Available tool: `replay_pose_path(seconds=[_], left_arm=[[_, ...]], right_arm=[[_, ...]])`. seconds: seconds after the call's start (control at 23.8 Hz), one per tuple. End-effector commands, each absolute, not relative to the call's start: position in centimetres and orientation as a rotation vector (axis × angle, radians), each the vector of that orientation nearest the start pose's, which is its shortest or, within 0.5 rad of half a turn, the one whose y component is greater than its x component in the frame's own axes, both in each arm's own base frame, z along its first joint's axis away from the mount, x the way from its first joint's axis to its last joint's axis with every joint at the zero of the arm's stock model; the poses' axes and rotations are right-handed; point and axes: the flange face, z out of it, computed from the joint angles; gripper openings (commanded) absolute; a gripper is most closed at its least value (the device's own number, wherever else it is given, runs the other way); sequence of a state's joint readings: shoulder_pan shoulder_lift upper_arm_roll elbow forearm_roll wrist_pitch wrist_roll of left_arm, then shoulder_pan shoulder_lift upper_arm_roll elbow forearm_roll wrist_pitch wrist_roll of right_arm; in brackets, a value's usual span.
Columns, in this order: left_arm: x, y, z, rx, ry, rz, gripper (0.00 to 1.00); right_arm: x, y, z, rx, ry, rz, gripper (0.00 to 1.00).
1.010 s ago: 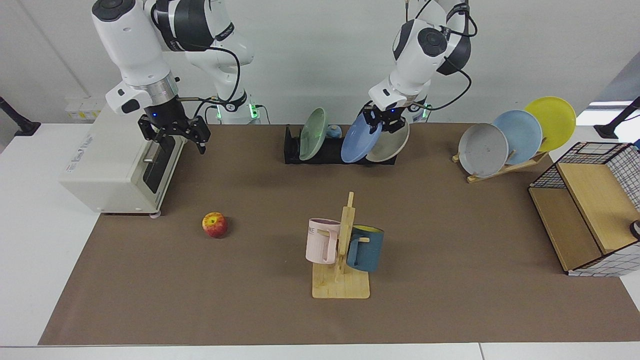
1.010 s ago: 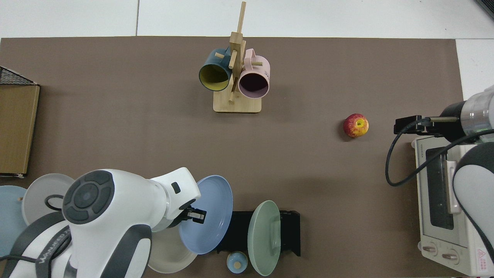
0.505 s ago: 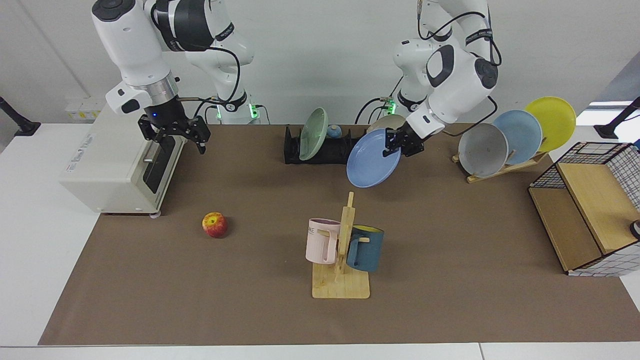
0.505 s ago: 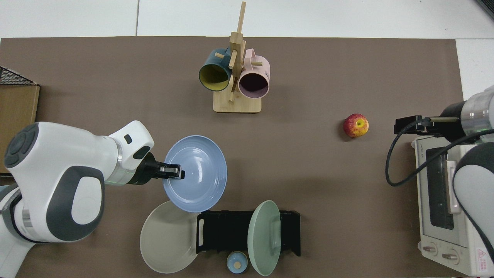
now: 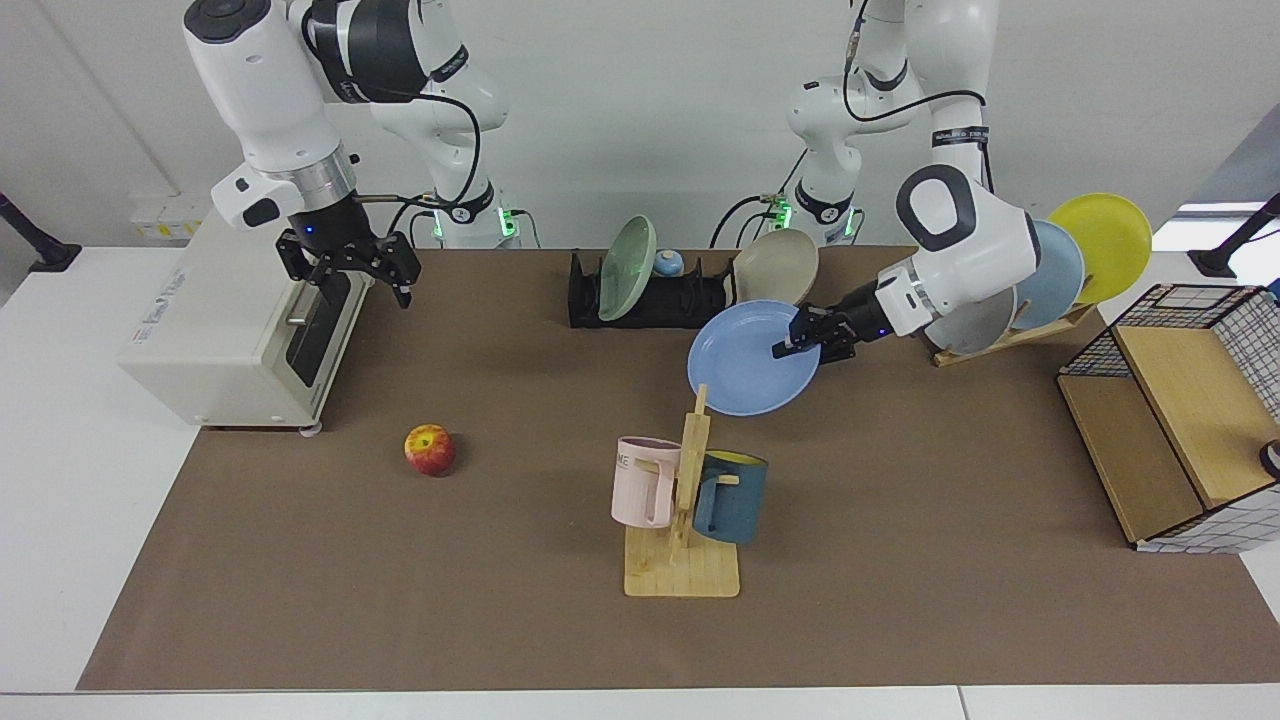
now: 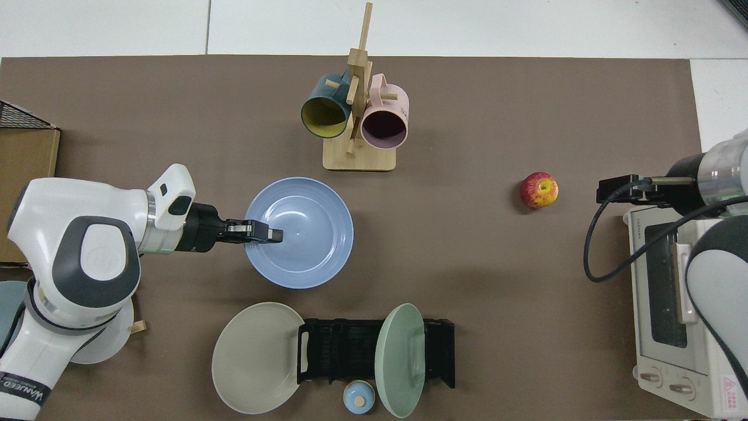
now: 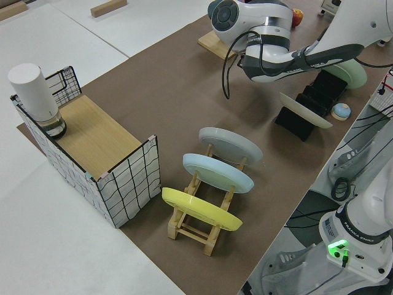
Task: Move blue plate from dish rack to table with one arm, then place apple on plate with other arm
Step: 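Lift the blue plate out of the rack with the left gripper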
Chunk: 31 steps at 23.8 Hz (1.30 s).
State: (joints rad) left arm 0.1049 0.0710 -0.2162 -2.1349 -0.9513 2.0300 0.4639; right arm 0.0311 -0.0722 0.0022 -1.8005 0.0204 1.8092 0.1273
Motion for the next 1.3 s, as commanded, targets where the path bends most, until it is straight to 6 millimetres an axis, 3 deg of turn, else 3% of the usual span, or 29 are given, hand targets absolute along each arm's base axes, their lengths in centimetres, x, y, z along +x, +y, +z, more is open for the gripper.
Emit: replay_pose_path(seconds=[0.0,0.17,0.46,0.63,1.09,1.26], left_arm=[[55.0,-10.2,33.8,2.232,-0.005,-0.045,0.00],[55.4,-10.6,31.0,2.234,-0.003,-0.035,0.00],[55.7,-13.0,30.5,2.243,0.027,0.022,0.00],[55.3,-16.5,29.4,2.304,-0.021,0.063,0.00],[53.8,-18.2,28.4,2.330,-0.054,0.023,0.00],[53.6,-18.7,28.6,2.331,-0.059,0.019,0.24]], right_arm=[[54.9,1.7,57.6,-3.090,0.145,-0.141,1.00],[54.9,1.7,57.6,-3.090,0.145,-0.141,1.00],[54.9,1.7,57.6,-3.090,0.145,-0.141,1.00],[54.9,1.7,57.6,-3.090,0.145,-0.141,1.00],[54.9,1.7,57.6,-3.090,0.145,-0.141,1.00],[54.9,1.7,57.6,-3.090,0.145,-0.140,1.00]])
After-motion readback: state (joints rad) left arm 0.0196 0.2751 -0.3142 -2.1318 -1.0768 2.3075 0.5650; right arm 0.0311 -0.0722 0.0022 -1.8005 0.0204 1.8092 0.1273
